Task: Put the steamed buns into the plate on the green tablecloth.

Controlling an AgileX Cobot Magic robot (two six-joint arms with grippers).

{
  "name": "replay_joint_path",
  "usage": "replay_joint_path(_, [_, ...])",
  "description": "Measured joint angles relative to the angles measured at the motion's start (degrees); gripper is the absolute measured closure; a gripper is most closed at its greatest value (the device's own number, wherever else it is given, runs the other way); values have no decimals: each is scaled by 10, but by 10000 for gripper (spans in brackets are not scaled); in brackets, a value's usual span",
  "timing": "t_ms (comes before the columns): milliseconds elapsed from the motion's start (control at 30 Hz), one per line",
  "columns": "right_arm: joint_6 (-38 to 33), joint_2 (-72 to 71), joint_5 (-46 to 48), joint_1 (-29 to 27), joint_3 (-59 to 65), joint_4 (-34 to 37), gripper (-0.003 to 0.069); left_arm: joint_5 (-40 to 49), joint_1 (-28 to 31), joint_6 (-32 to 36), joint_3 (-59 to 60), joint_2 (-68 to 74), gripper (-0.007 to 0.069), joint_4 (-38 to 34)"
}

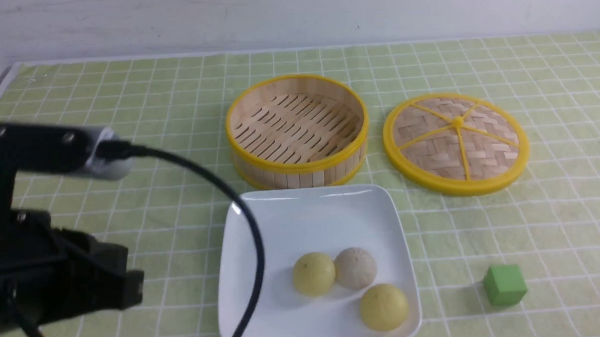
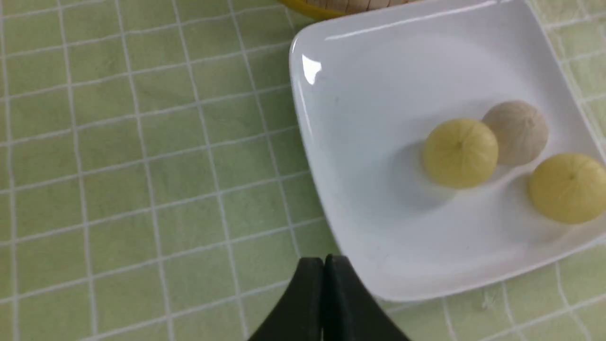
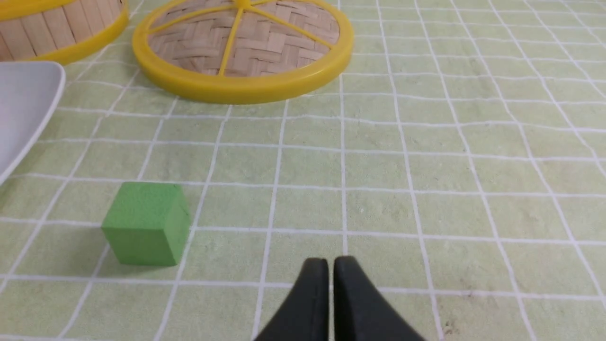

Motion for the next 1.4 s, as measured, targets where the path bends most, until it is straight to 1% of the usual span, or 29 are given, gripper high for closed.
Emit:
replay_joint_path(33, [0, 0, 0, 0, 0, 0, 620, -23, 0, -19, 25, -16, 613, 0])
replay_joint_path(67, [0, 0, 0, 0, 0, 0, 618, -80, 0, -50, 67, -42, 610, 0])
replay_joint_path(167, [0, 0, 0, 0, 0, 0, 615, -142, 0, -96, 113, -71, 608, 0])
replay_joint_path(233, [0, 0, 0, 0, 0, 0, 614, -163, 0, -114, 134, -81, 607, 1])
replay_joint_path(367, [0, 0, 0, 0, 0, 0, 611, -164, 0, -122, 160, -85, 605, 14])
replay_joint_path(533, [0, 0, 0, 0, 0, 0, 601, -128, 0, -123, 166, -86, 603, 32])
replay_joint_path(833, [0, 0, 0, 0, 0, 0, 589, -132, 0, -120, 171, -90, 589, 51])
replay_joint_path(900, [0, 0, 0, 0, 0, 0, 584, -161, 5, -103, 181, -111, 587, 56])
replay_joint_path(967, [0, 0, 0, 0, 0, 0, 580, -193, 26, -80, 202, -146, 586, 48])
replay_joint_path(1000, [0, 0, 0, 0, 0, 0, 580, -196, 26, -77, 202, -146, 586, 45])
replay_joint_path(1067, [0, 0, 0, 0, 0, 0, 577, -238, 76, -30, 243, -201, 584, 2])
replay_joint_path(1100, [0, 0, 0, 0, 0, 0, 575, -253, 105, 5, 264, -230, 582, -29])
replay_joint_path(1167, [0, 0, 0, 0, 0, 0, 574, -263, 135, 32, 286, -261, 581, -47])
replay_joint_path(1200, [0, 0, 0, 0, 0, 0, 573, -266, 154, 58, 301, -282, 580, -58])
replay_joint_path(1233, [0, 0, 0, 0, 0, 0, 571, -265, 196, 95, 334, -329, 579, -63])
replay_joint_path(1300, [0, 0, 0, 0, 0, 0, 568, -259, 227, 119, 367, -376, 577, -63])
replay_joint_path(1333, [0, 0, 0, 0, 0, 0, 568, -259, 227, 119, 367, -376, 577, -63])
replay_joint_path(1367, [0, 0, 0, 0, 0, 0, 566, -252, 253, 125, 389, -408, 575, -58])
replay_joint_path(1400, [0, 0, 0, 0, 0, 0, 566, -247, 264, 126, 399, -425, 574, -55])
